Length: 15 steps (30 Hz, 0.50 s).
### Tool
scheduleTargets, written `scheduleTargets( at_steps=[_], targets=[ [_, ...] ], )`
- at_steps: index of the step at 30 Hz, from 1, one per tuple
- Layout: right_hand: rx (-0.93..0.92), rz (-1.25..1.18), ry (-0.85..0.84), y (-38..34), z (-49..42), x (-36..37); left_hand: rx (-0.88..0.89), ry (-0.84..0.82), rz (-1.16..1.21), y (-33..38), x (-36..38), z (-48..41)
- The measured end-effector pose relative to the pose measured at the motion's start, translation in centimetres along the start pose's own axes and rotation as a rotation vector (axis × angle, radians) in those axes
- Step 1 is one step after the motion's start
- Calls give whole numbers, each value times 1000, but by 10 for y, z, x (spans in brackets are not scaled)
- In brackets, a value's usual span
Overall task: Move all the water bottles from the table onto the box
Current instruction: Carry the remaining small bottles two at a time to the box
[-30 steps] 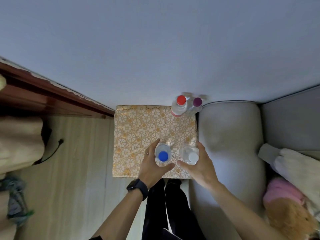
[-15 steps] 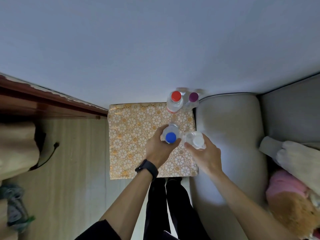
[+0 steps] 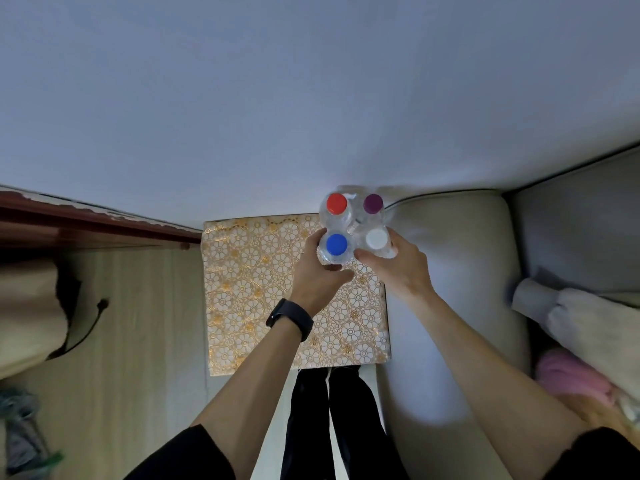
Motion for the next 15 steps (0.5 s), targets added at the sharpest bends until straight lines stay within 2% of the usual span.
scheduleTargets(
  at_steps=[7,15],
  targets=[
    [12,-81,-92,3,-11,4,-29,61,-23,2,2,-7],
    [7,-103,-23,14,-7,9,-64,107,98,-5,3,-8]
  ],
)
Point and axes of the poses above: each hand's wrist, its own z-axis away from the middle knuckle, its own x-axis out of the palm, y = z × x, the point moved 8 cm from there along -z, towards the middle knuckle, and after that the axes turned 10 degrees about -y, right-handed, at the moved point
